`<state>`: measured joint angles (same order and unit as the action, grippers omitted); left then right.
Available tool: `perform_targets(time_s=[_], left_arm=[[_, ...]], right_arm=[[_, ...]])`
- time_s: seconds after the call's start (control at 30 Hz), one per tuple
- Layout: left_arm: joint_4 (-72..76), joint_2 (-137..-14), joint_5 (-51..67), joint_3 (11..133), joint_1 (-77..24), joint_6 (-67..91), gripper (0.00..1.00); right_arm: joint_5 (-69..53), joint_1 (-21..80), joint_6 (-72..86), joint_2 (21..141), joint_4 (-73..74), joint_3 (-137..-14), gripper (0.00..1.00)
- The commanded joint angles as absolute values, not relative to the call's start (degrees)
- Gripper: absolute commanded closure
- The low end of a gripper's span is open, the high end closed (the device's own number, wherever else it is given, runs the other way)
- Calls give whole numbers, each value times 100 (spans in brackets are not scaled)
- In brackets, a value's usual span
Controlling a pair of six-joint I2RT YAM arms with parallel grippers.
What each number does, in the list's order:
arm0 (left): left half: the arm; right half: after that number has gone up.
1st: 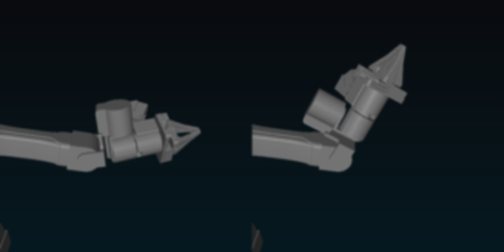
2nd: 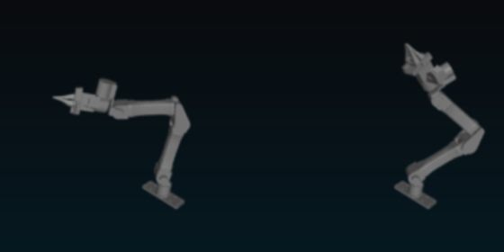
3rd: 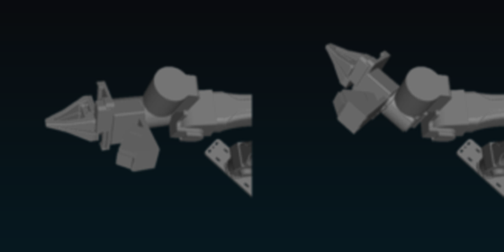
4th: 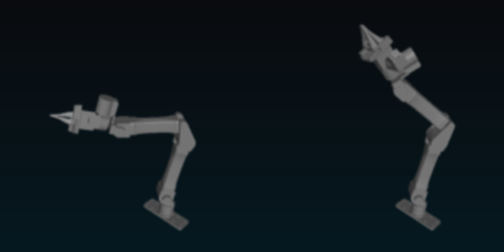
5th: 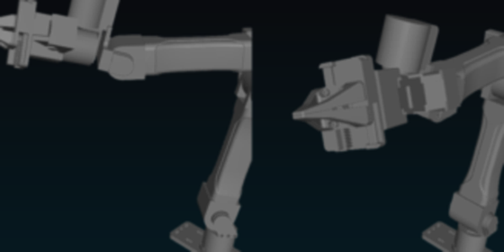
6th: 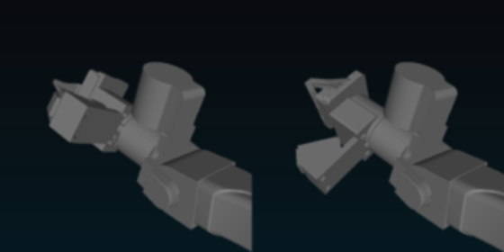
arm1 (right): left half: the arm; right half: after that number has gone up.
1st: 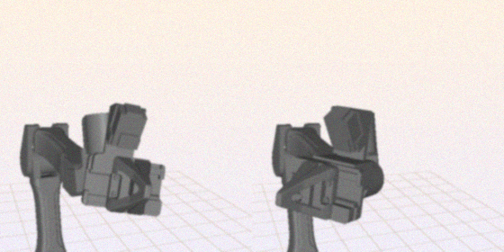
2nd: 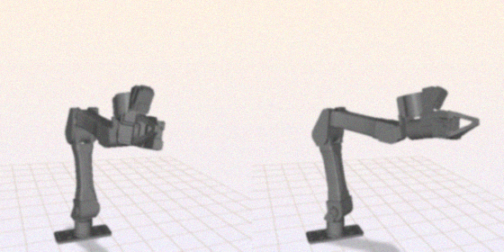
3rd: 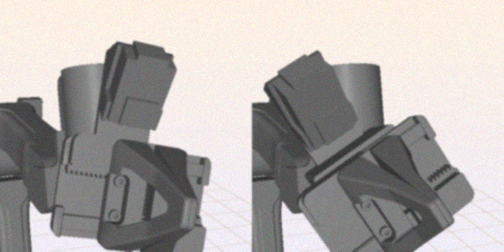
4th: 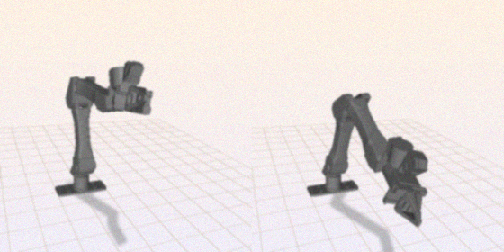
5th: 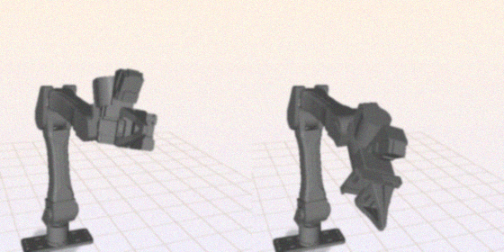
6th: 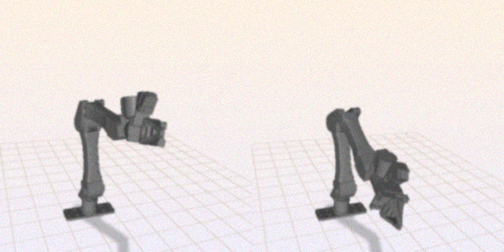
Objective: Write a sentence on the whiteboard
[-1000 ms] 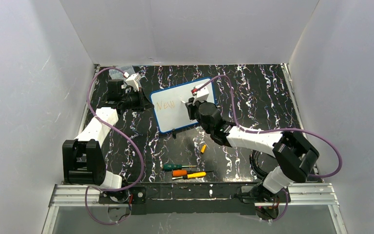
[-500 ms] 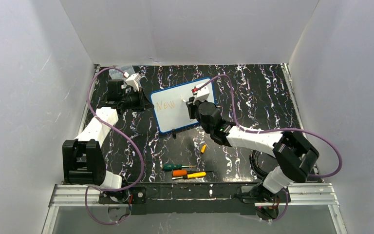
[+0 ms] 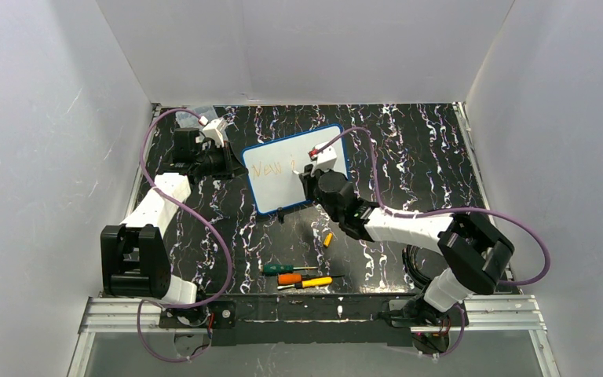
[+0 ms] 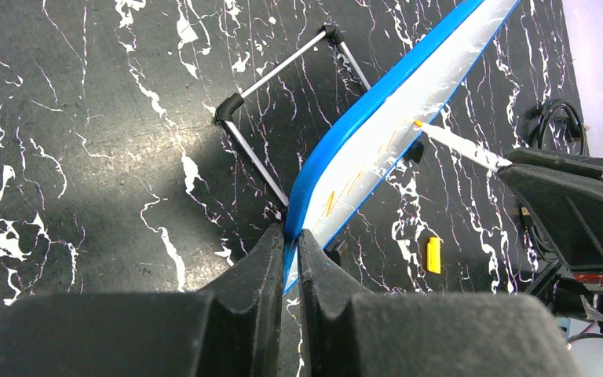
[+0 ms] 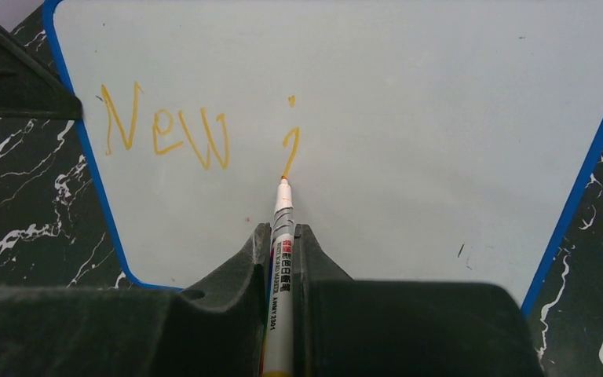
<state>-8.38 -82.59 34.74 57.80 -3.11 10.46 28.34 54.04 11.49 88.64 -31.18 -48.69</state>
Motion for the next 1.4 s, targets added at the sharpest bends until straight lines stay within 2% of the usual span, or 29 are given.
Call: perform_targets(time_s=[0.0,0.43,0.77,1.37], left_arm=[[-879,-7946,3638,5834,-326,1034,100],[-879,-7938,3623,5825,-330,1028,100],[-879,-7942,3628,5828,-325,1029,100],[-879,-7988,3647,5828,-326,1025,100]], right_arm=[[2861,5465,1306,8870,-3098,-4755,99],[2891,5554,1346,8906,-3782,-5184,99],[3634,5542,1013,8583,-3663,-5025,99],[3482,5300,925,8923,-3892,-5214,99]])
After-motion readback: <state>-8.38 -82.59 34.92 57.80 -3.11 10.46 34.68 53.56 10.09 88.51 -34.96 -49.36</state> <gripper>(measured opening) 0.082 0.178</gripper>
